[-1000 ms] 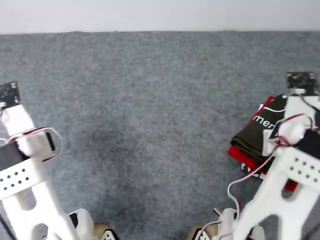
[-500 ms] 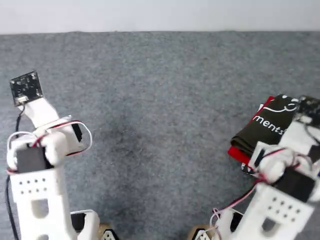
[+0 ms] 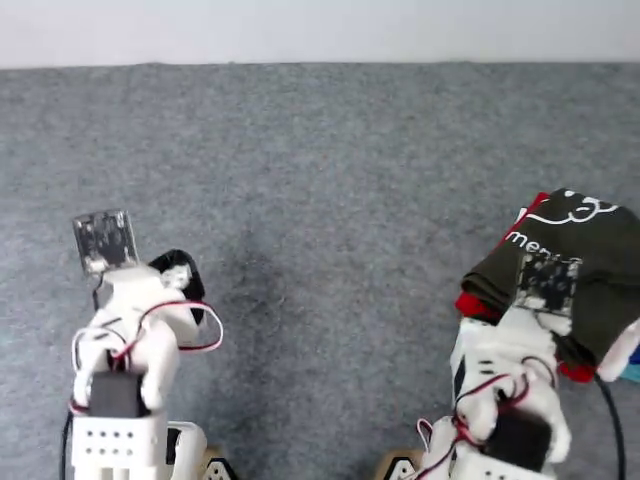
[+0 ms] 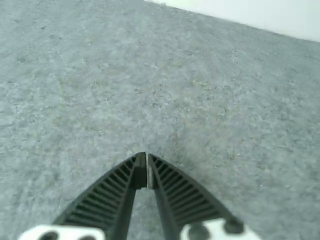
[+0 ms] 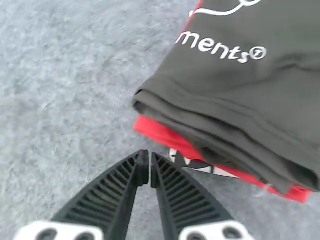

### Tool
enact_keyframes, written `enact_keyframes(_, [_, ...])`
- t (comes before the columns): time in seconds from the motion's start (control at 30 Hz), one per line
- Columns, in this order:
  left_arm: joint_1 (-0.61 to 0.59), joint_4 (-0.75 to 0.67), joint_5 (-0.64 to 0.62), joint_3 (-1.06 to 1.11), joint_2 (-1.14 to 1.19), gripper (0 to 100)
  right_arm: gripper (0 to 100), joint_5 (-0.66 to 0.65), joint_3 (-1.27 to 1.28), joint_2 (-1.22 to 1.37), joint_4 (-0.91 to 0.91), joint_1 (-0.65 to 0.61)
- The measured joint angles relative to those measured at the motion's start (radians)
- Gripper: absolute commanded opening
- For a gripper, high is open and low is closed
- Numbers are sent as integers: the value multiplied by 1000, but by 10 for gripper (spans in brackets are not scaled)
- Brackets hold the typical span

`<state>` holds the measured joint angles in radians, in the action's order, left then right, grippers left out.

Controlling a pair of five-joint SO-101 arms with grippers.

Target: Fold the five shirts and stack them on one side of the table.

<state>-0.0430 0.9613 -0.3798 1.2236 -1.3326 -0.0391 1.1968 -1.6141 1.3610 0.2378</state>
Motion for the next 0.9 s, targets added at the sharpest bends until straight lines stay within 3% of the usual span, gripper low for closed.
enact_keyframes(0.13, [3, -11, 31, 107, -127, 14, 9, 0, 91, -178, 0, -26])
enact_keyframes(0.47, [3, -17, 147, 382, -460, 14, 9, 0, 221, -189, 0, -91])
enact_keyframes(0.9, [5, -17, 167, 468, -473, 14, 9, 0, 422, -193, -52, -290])
